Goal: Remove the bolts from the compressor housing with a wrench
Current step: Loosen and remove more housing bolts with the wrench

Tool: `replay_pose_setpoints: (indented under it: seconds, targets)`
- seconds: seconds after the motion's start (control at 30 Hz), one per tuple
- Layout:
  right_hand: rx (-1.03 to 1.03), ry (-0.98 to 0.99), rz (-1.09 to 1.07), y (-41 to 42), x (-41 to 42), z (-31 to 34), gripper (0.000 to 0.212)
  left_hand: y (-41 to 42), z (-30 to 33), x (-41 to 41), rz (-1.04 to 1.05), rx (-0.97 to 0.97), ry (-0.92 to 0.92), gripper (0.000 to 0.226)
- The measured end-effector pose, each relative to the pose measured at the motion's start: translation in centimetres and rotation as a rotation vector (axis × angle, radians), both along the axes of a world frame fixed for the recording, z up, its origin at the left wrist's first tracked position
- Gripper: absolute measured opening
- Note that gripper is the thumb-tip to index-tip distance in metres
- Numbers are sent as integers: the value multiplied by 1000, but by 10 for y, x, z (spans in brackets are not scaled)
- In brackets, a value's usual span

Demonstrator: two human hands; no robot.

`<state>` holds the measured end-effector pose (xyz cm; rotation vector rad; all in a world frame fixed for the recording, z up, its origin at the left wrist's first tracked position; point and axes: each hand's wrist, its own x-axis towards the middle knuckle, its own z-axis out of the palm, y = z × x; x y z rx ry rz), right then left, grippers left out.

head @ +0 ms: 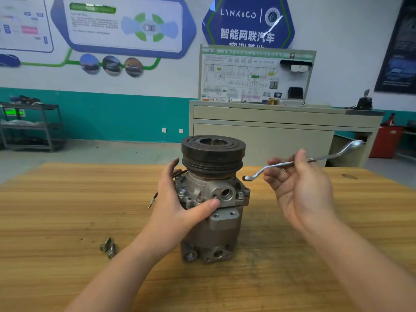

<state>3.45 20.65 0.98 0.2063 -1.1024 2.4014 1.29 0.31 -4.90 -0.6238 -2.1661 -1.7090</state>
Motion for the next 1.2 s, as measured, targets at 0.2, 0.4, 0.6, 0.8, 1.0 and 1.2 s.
replay_pose_setpoints:
  seconds: [0.2, 0.4, 0.6, 0.8, 1.0, 1.2]
  targets:
    - [447, 303, -209, -17, 29, -15, 14, 0, 0, 0, 3, 1, -1, 116]
    - [1104, 762, -586, -22, 34, -48, 21, 0, 0, 2, 15, -24, 10, 117]
    - [318, 410, -404, -28, 24, -44, 27, 0, 0, 1, 17, -23, -2, 115]
    - [-209, -198, 158, -8, -21, -3, 32, 0, 1, 2, 21, -35, 0, 115]
    - [430, -85, 75, 23, -4, -3, 24, 0, -1, -1, 10, -5, 16, 115]
    - [1056, -38, 118, 5, -3, -19, 28, -1, -3, -5, -67, 65, 19, 115]
